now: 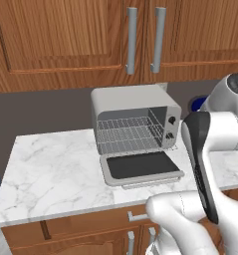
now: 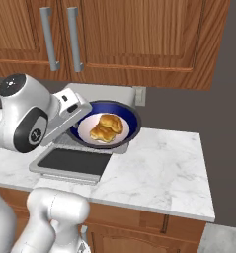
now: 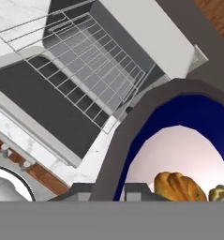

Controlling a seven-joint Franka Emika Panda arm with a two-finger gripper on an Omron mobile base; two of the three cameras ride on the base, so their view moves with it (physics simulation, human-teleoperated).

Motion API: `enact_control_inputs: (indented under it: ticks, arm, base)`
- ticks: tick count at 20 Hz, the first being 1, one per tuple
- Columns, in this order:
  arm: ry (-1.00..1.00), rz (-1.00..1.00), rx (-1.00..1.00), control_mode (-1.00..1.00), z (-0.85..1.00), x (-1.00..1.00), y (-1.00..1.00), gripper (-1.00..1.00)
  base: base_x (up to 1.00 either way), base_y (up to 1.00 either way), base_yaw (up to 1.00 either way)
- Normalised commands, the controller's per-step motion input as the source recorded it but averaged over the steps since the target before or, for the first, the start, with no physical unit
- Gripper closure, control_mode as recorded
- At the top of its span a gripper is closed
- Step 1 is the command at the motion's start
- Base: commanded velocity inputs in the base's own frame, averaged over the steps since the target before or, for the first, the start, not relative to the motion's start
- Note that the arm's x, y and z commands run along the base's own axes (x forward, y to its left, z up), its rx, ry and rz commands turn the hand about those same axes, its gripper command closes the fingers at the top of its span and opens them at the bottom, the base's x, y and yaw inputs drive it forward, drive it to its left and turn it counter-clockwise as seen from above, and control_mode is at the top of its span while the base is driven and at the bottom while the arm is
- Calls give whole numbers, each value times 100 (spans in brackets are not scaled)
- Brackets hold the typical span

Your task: Pick up the heated bread from the toaster oven and place it in the bowl. Then move the bread bowl to the dining counter.

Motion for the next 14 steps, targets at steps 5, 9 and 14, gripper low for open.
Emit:
enact_control_inputs:
  ticks: [5,9,14]
  arm:
    - [0,1,0,100,0,-4,0,100]
    - [0,0,0,100,0,0,0,100]
    - [0,0,0,100,0,0,0,100]
  base:
    - [-38,-1,8]
    - [-100,-16,30]
    - [-82,2,80]
